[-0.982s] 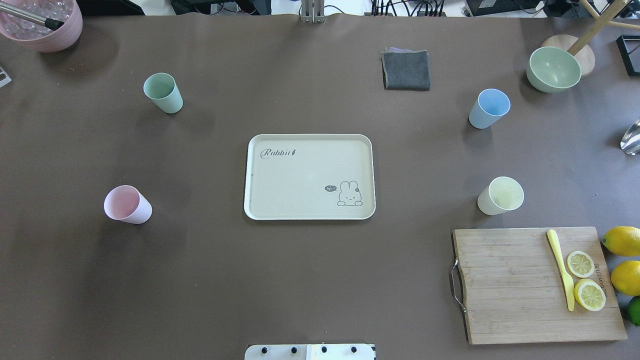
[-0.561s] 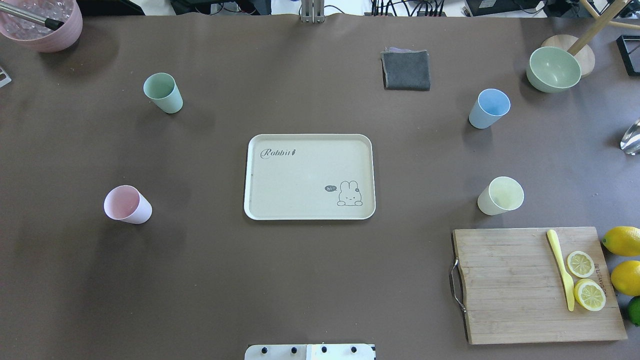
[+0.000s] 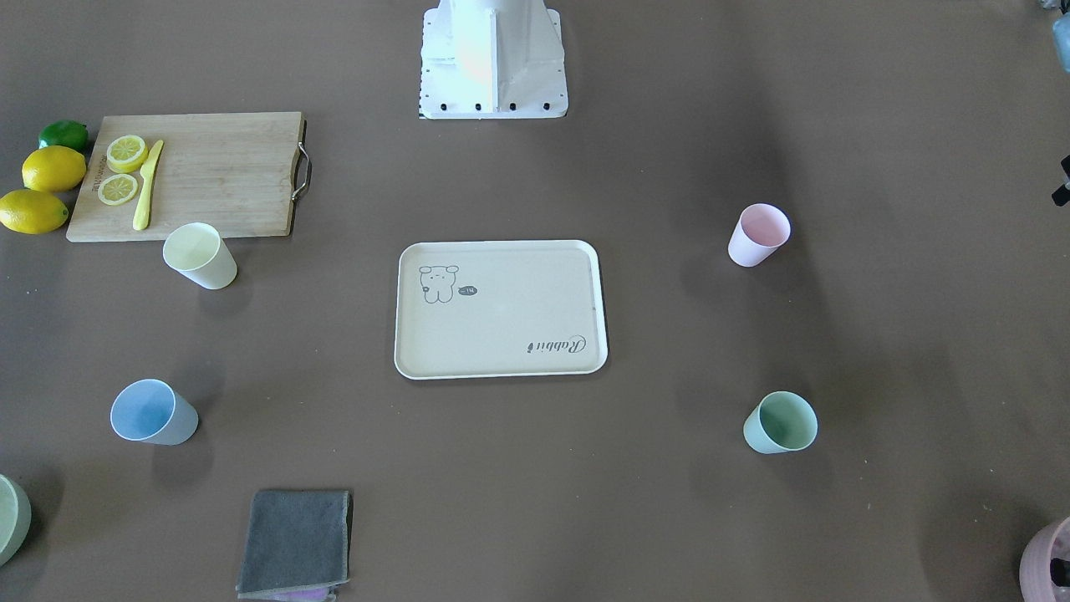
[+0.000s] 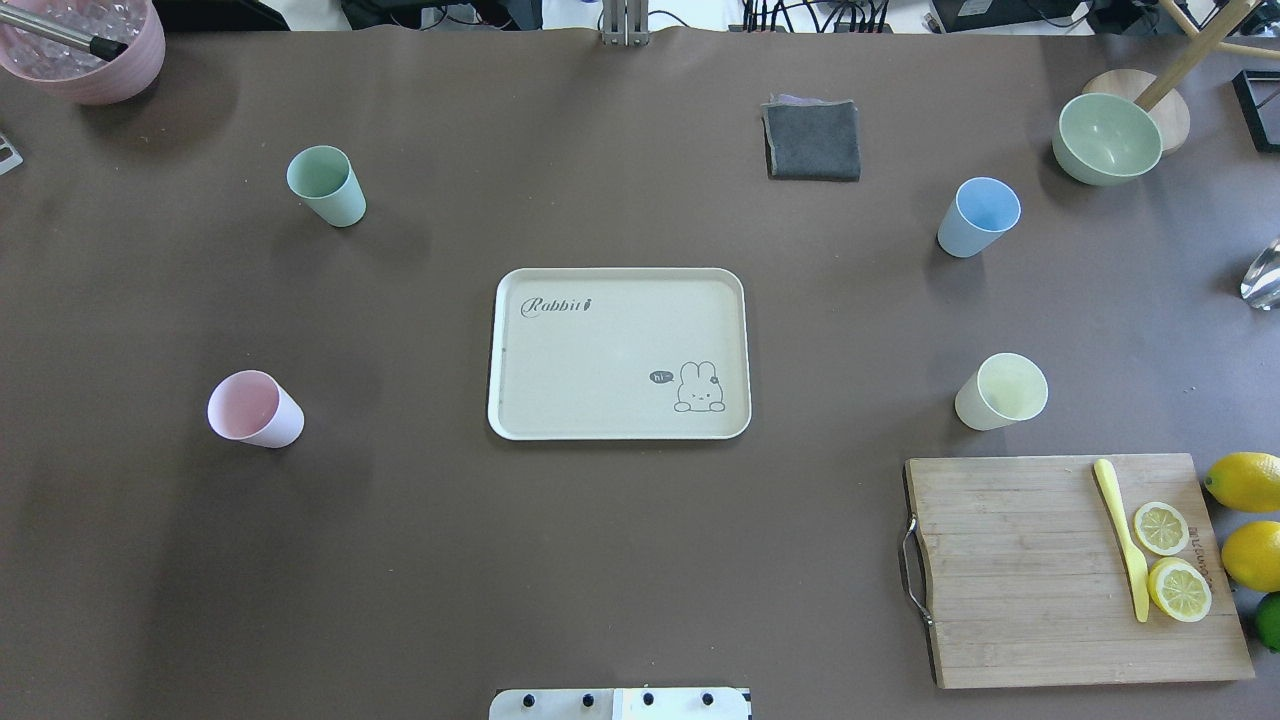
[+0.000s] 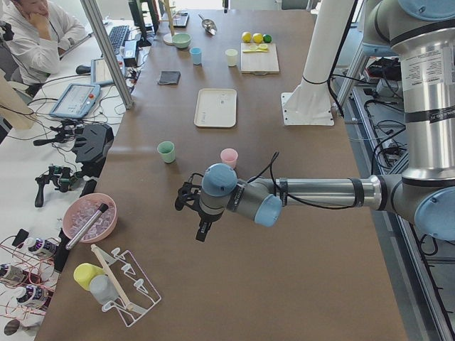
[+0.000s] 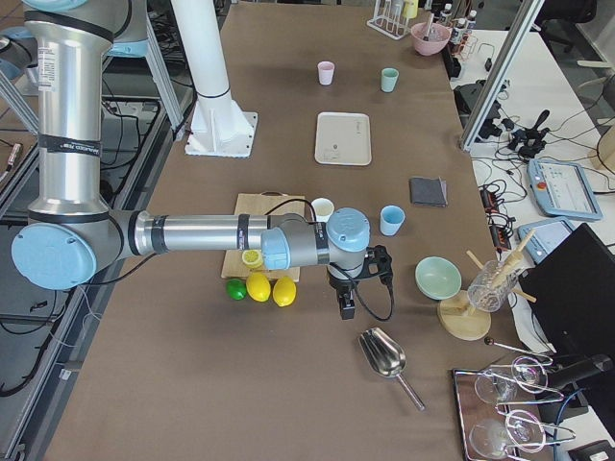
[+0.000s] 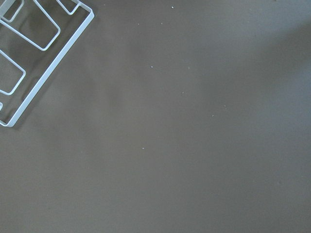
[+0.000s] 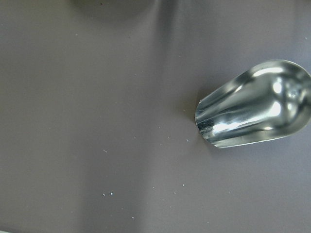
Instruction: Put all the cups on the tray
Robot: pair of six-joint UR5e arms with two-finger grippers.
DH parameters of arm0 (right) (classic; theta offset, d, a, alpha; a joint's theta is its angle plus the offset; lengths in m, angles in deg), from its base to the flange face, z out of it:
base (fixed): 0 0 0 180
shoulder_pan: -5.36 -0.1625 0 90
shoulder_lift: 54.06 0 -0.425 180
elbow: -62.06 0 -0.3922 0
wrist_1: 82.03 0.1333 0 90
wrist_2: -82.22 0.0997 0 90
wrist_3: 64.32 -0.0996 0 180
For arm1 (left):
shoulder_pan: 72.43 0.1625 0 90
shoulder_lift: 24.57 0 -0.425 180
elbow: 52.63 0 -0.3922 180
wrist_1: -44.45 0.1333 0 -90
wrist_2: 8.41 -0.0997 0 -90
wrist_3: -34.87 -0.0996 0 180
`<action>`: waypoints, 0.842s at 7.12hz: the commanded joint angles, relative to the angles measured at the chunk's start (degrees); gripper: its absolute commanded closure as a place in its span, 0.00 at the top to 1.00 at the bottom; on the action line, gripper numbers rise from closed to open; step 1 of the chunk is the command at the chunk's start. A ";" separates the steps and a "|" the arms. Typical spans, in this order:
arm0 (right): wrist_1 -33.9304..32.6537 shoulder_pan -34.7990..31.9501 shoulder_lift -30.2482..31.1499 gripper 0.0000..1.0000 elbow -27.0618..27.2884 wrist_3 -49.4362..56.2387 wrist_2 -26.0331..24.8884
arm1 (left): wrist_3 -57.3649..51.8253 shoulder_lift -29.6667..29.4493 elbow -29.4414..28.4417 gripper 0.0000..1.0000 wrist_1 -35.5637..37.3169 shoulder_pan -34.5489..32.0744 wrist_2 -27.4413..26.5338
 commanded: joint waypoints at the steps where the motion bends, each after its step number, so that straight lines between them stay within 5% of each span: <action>1: 8.60 0.36 1.72 1.00 -0.13 -1.19 4.86 | 4.04 -0.28 -1.65 0.99 -3.03 0.70 0.36; 6: 9.35 13.42 0.50 1.00 9.88 -26.90 4.54 | 30.18 -6.50 5.81 0.97 -3.03 13.50 -0.34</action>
